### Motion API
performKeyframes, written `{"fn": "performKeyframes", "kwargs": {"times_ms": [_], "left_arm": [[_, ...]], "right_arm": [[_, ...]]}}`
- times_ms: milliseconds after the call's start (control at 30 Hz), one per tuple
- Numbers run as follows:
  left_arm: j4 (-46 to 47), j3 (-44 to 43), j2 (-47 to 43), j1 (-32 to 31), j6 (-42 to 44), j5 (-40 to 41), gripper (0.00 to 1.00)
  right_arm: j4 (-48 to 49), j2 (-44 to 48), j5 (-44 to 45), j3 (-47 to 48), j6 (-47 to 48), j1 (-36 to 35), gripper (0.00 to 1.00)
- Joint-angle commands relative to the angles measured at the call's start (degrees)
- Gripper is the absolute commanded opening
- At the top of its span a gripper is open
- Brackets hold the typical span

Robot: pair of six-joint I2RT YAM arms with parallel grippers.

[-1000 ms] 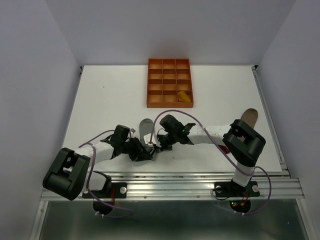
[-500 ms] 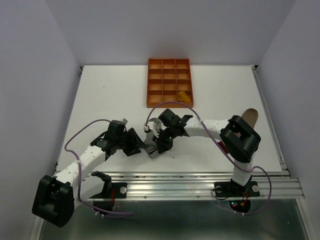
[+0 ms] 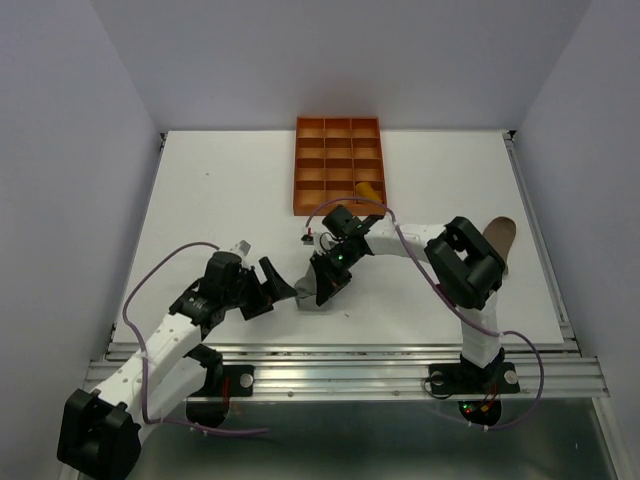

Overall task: Roll the socks
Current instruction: Roll the sock at the center of the board.

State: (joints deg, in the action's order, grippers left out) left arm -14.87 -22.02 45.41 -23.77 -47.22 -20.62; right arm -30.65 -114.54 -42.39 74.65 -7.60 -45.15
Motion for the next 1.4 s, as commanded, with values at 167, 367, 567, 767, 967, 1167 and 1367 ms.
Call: {"fn": "performKeyframes", "kwargs": {"times_ms": [167, 367, 567, 767, 967, 1167, 1367], "left_arm": [[8.53, 4.09, -1.21, 0.04, -0.06, -2.49, 0.96], [16.71, 5.5, 3.01, -0.66, 0.11, -3.2, 0.89], [21.64, 3.57, 11.0, -4.08, 1.6, -1.88, 0.87], [22.78, 0.4, 19.71, -7.17, 2.39, 2.69, 0.8], [26.11, -0.74, 25.33, -7.17, 2.49, 2.96, 0.66], [27.35, -1.53, 28.5, -7.17, 3.98, 2.34, 0.56], [27.79, -3.02, 32.81, -7.96, 5.56, 2.69, 0.19]], "right_arm": [[6.38, -2.61, -5.15, -3.11, -12.79, 4.71, 0.01], [7.98, -4.2, -5.69, -3.9, -17.89, 5.95, 0.01], [9.47, -4.99, -5.78, -4.78, -21.41, 7.09, 0.01], [13.16, -5.52, -7.18, -6.54, -23.78, 8.23, 0.01], [13.25, -6.66, -7.71, -6.71, -22.9, 8.23, 0.01], [13.34, -7.8, -7.79, -6.45, -22.73, 8.76, 0.01], [13.16, -6.58, -5.51, -5.57, -19.83, 8.76, 0.09]]}}
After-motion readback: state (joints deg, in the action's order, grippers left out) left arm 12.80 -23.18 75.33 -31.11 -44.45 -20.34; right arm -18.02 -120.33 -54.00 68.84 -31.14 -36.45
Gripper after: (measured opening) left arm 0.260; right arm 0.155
